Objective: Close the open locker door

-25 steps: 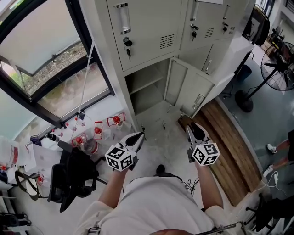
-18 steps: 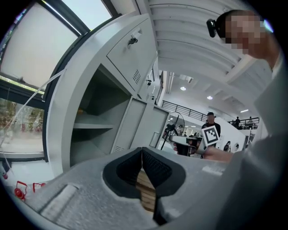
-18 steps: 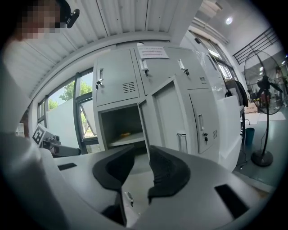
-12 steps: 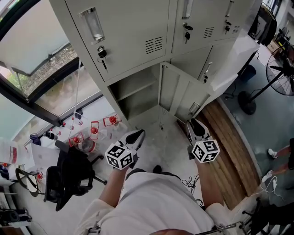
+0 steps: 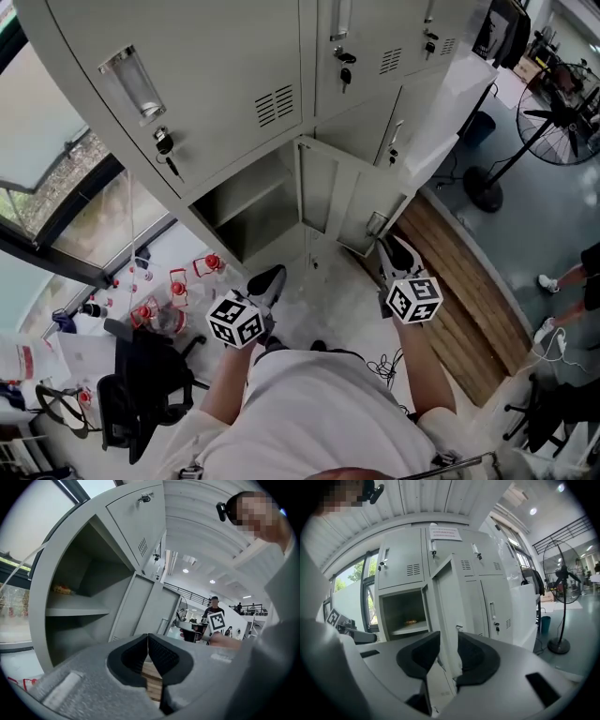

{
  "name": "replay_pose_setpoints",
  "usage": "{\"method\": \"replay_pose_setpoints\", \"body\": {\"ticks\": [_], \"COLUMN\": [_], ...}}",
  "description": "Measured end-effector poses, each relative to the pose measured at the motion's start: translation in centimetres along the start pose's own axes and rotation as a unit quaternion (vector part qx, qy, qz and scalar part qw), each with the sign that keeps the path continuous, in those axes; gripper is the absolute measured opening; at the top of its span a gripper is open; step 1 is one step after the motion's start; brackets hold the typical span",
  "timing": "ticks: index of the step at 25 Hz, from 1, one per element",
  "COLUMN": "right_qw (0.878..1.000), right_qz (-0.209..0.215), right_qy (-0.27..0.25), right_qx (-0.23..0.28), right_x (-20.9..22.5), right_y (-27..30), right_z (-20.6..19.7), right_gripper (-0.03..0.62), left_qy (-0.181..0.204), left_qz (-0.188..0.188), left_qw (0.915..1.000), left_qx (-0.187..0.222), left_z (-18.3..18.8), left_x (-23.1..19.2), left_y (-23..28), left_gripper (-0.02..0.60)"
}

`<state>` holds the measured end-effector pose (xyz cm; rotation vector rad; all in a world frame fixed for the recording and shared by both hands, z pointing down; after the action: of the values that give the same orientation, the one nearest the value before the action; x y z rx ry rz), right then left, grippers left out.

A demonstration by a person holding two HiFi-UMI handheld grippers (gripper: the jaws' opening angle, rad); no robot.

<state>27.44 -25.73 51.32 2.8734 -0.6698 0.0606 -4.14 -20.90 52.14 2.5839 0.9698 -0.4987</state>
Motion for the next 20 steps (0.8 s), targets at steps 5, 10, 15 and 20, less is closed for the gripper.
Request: {"method": "replay_pose_setpoints", "body": {"ticks": [5, 10, 15, 20], "right_qw": [0.999, 0.999, 0.998, 0.998], "right_qz": [-0.044, -0.053, -0.056, -0.052], "right_qy": [0.004, 0.001, -0.004, -0.021], "right_qx": [0.001, 0.002, 0.010, 0.021], "right_x": [1.8, 2.7, 2.9, 2.9], "right_y": [0.4, 0.9, 1.7, 2.4], "right_z": [0.7, 1.6, 2.8, 4.0], "right_gripper": [0.105, 0.106, 0.106, 0.106], "left_qy": [0.003, 0.001, -0.003, -0.004], "left_qz": [-0.019, -0.024, -0.022, -0.013], "left_qw": [0.9998, 0.9997, 0.9998, 0.9999], "left_qx": [-0.005, -0.006, -0.002, 0.002], "left_z": [0.8, 1.0, 0.9, 1.0], "left_x": [-0.4, -0.9, -1.1, -1.7], "left_y": [0.6, 0.5, -0.2, -1.5], "left_gripper": [0.015, 0.015, 0.015, 0.015]}}
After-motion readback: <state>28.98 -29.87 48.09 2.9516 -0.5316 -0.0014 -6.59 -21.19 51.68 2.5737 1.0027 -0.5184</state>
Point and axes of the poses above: the fingertips, and each gripper's own axes: y forward along the fingers, x to its right, z out of its top, the point moved 8 cm from there along -y, backward along the fingers, and after that the axes turned 6 degrees about -y, right-handed, at the moved point
